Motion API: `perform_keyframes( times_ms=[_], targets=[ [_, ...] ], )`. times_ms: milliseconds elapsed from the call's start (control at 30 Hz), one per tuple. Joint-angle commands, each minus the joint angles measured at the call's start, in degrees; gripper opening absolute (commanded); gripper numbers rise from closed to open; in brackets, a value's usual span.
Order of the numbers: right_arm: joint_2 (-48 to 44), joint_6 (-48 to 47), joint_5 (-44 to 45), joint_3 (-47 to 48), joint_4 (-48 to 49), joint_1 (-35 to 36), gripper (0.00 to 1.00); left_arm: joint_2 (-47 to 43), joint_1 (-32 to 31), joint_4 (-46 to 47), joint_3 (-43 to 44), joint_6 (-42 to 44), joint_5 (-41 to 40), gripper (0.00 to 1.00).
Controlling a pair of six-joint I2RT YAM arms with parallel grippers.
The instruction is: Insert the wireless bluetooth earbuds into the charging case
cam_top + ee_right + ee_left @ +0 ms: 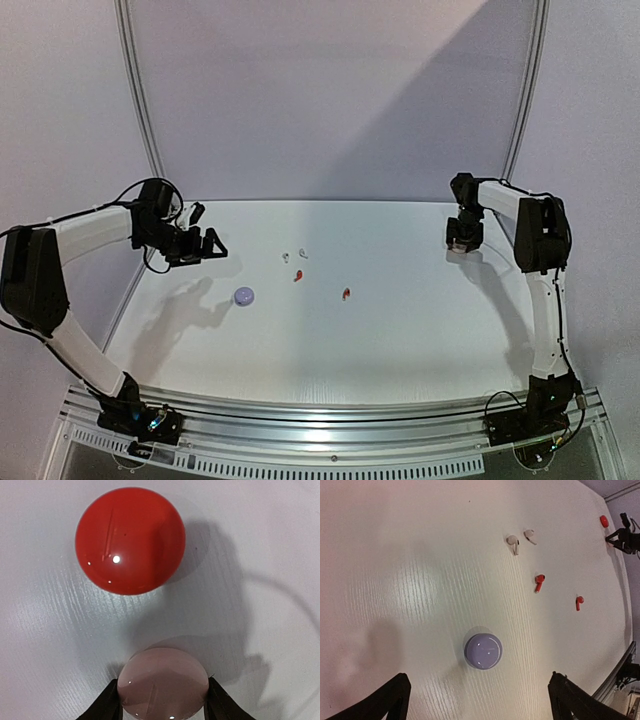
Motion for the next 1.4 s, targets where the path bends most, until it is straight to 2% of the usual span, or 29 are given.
perform_keyframes(
  times_ms=[0,133,233,333,400,500,633,800,900,1067,1200,1367],
  targets=[
    [-4.2,-0.6,1.2,-1.4,0.8,-0.2,0.35,-0.5,0.3,-1.3,2.9,2.6,2.7,0.98],
    [-10.9,0.5,-0.5,-5.1,4.2,-0.2,0.32,-2.7,0.3,-2.5,3.7,7.4,5.1,0.97],
    [-18.0,2.4,-1.1,-8.7,6.9,0.1,0.31,-6.6,0.2,-2.1,2.5,14.7,6.7,0.96],
    [-25.9,4.3,-1.7,-12.8,10.0,1.2,0.30,-13.4,-0.4,2.1,-0.4,21.8,8.4,0.96],
    [-30.7,6.0,-2.0,-15.4,12.4,2.8,0.30,-18.5,-1.6,8.0,-3.4,24.1,10.2,0.96],
    [-38.5,8.7,-2.8,-19.0,16.1,7.0,0.28,-25.8,-7.0,21.6,-9.3,22.9,10.6,0.95],
    [-47.8,15.0,-2.8,-22.8,23.7,15.0,0.27,-30.1,-17.9,39.7,-14.2,22.7,6.0,0.92],
    [-56.8,22.6,-4.4,-29.0,39.3,27.3,0.27,-27.4,-27.4,48.8,-11.8,21.6,0.0,0.90],
    [-57.6,25.3,-4.2,-29.2,44.9,34.4,0.27,-24.4,-32.2,55.8,-10.1,23.0,-3.4,0.90],
    [-54.4,28.9,-5.9,-27.4,52.5,42.3,0.27,-19.9,-35.9,69.7,-9.2,22.6,-2.6,0.90],
    [-51.1,30.7,-6.3,-26.6,58.1,46.6,0.26,-16.4,-37.5,74.2,-6.5,22.4,-4.3,0.86],
    [-47.4,31.8,-6.2,-25.2,62.2,49.5,0.25,-12.9,-37.6,76.7,-3.6,25.1,-7.9,0.75]
  ],
)
